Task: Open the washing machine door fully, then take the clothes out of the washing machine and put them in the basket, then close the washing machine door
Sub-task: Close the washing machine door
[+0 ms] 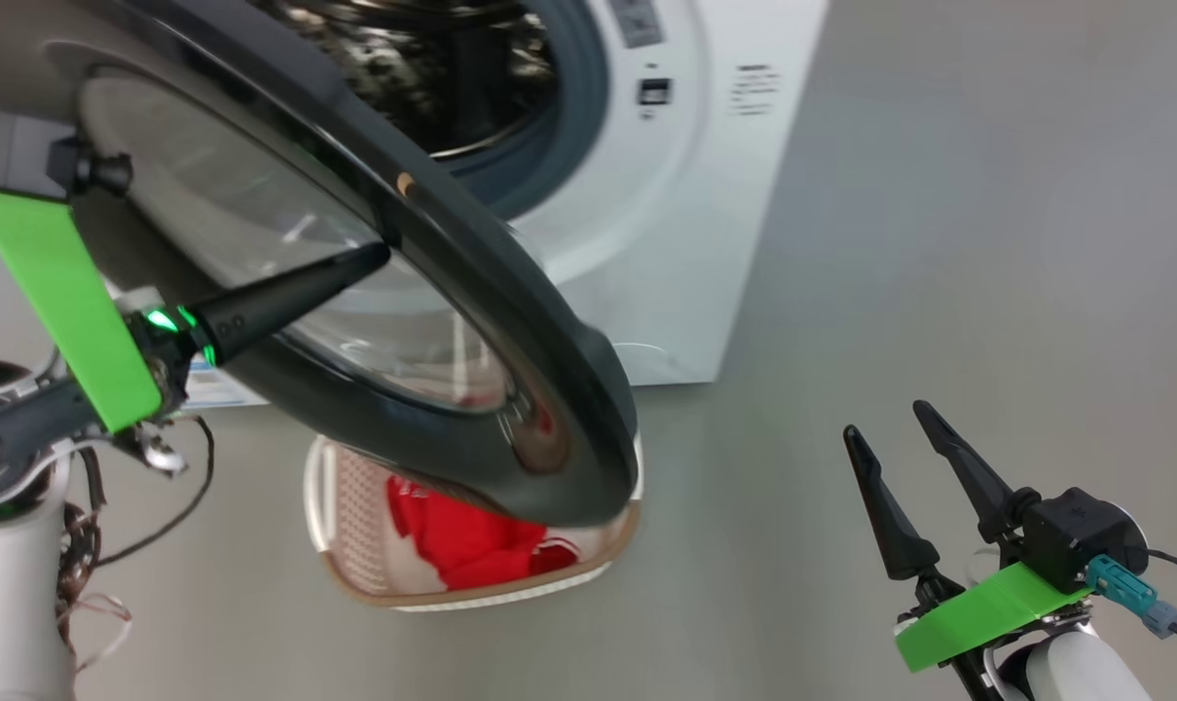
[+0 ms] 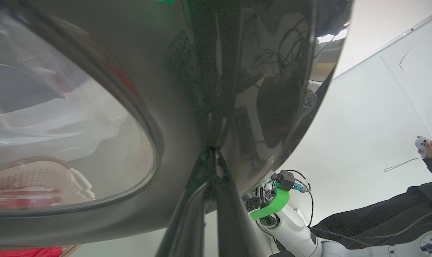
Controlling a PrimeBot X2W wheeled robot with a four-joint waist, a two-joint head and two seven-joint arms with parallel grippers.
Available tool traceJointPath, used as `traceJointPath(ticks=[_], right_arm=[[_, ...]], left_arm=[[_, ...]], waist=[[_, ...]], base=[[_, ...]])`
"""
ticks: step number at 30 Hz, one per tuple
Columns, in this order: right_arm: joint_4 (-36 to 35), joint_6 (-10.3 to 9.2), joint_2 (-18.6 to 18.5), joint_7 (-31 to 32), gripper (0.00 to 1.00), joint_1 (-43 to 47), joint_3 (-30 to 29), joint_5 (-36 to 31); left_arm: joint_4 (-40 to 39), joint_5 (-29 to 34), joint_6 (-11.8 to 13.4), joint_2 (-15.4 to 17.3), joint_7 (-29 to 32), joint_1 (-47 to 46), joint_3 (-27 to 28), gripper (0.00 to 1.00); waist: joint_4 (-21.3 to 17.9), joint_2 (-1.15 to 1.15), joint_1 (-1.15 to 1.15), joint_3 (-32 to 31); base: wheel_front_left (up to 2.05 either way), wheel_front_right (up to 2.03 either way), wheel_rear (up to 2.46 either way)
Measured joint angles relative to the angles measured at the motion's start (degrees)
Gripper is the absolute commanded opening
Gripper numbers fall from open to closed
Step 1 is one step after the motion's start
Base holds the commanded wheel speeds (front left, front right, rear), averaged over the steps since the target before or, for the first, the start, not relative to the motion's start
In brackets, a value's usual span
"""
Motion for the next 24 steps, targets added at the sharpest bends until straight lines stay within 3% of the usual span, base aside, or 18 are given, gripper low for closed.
traceJointPath(ticks=[6, 24], right_arm=[[-0.1, 0.0, 0.7, 0.0, 1.0, -0.5, -0.1, 0.0], [-0.2, 0.0, 3.2, 0.0, 1.0, -1.3, -0.4, 0.0]], left_arm=[[3.1, 0.8, 0.0, 0.3, -3.1, -2.9, -0.1, 0.0], [13.4, 2.1, 0.0, 6.0, -14.0, -10.0, 0.5, 0.0]], waist=[[-4.5, 0.0, 0.0, 1.3], [-15.8, 0.0, 0.0, 4.1]], base=[[0.0, 0.0, 0.0], [0.0, 0.0, 0.0]])
